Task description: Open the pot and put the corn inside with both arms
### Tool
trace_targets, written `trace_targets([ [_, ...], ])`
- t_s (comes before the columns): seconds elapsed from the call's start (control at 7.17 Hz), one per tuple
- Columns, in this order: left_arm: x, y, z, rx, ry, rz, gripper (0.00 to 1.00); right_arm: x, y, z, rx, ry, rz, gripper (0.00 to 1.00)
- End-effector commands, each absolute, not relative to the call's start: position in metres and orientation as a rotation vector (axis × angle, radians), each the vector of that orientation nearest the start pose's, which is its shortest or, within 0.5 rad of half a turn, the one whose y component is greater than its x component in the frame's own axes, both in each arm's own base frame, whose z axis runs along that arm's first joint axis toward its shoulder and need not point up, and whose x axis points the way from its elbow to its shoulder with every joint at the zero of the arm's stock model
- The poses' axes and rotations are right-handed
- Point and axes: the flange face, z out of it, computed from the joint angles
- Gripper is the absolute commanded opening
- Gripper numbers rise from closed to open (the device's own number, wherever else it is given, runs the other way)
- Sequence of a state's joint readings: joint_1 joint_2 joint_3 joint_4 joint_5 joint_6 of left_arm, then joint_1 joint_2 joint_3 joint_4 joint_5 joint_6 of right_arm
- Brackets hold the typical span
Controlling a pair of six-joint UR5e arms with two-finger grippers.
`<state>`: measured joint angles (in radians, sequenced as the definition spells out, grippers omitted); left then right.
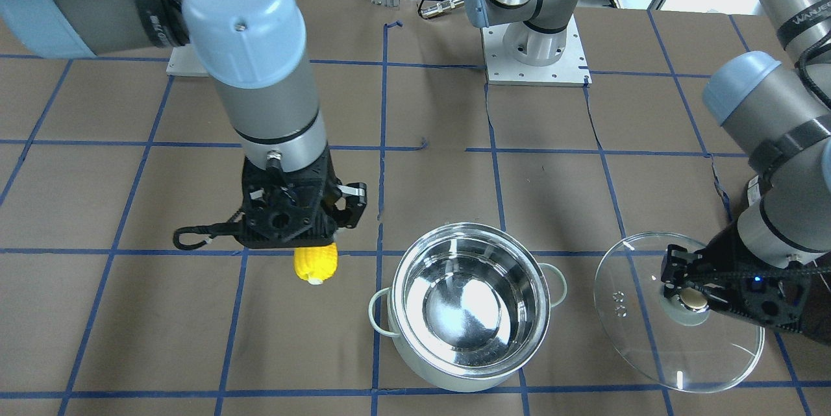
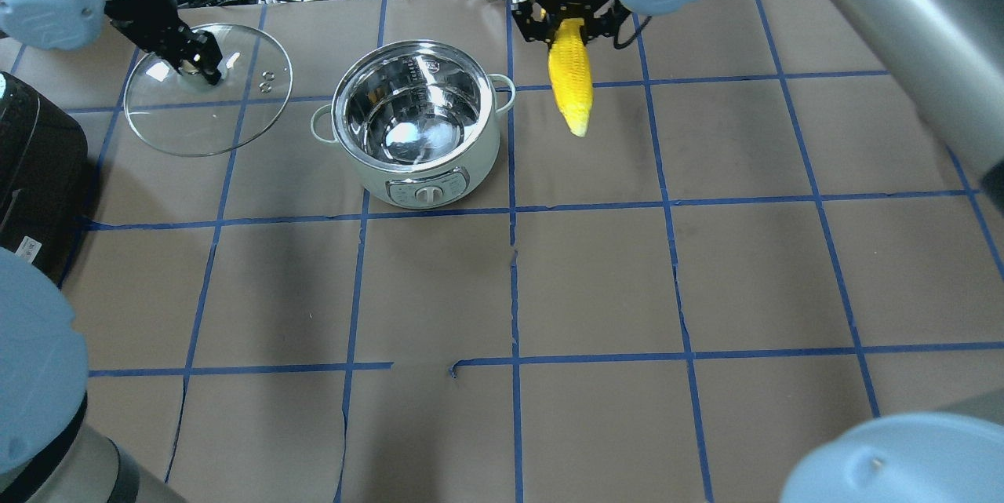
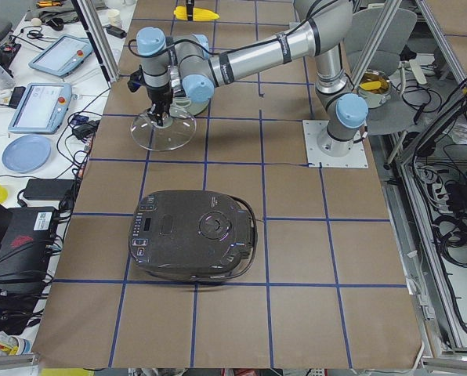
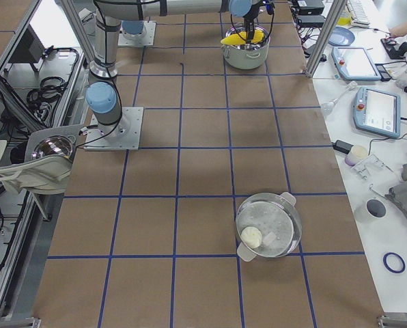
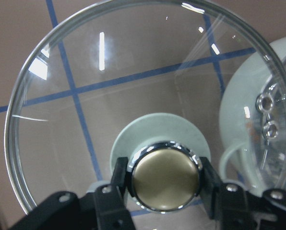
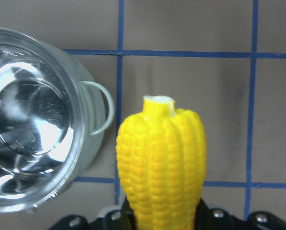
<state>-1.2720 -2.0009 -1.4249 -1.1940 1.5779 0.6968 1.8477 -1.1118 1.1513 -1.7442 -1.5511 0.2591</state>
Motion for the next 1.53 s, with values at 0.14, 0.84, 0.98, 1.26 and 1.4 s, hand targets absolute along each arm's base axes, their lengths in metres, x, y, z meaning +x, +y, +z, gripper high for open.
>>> trace_targets([
  [0.14,0.091,-0.603,0.260,0.672,3.004,-0.222,0.00,0.429,-0.659,0.411,0.095,2.990,-0.268,0.24],
  [0.84,0.105,-0.577,0.219,0.615,3.123,-0.185,1.00,0.494,-0.665,0.320,0.068,2.962,-0.293,0.25],
  [0.98,0.100,-0.579,0.232,0.622,3.102,-0.216,1.00,0.495,-0.667,0.314,0.067,2.957,-0.305,0.28],
  [1.26,0.093,-0.599,0.307,0.653,3.074,-0.249,1.00,0.497,-0.671,0.302,0.062,2.951,-0.319,0.32],
  [1.4,0.087,-0.610,0.358,0.680,3.081,-0.227,1.00,0.496,-0.670,0.296,0.061,2.958,-0.309,0.35],
])
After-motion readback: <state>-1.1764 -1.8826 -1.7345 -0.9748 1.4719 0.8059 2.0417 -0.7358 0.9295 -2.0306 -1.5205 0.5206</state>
